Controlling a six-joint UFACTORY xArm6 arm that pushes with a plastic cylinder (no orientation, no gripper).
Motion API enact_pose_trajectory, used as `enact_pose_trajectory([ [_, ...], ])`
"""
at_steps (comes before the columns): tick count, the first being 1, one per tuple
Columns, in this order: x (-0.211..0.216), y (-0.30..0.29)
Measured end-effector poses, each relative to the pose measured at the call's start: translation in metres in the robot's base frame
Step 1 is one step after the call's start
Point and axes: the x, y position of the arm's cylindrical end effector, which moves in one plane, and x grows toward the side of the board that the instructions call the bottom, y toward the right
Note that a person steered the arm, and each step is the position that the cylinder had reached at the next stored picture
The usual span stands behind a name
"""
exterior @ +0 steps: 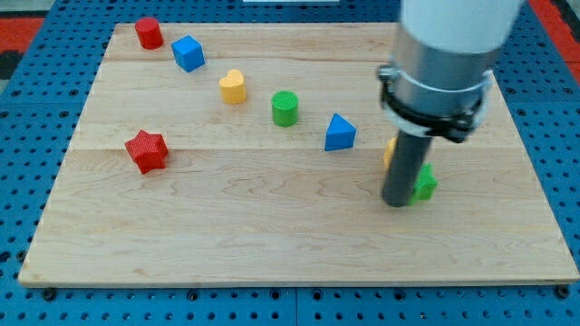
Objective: Push the red star to the line of blocks
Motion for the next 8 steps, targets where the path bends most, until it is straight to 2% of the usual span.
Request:
enact_pose_trajectory([
  [1, 0.002, 0.044],
  [2, 0.043, 0.03],
  [3, 0.094, -0.03],
  [4, 0.094, -0.184],
  [5, 0.05, -0.317],
  [6, -0.018, -0.434],
  [7, -0.038, -0.43],
  [8, -0.056, -0.374],
])
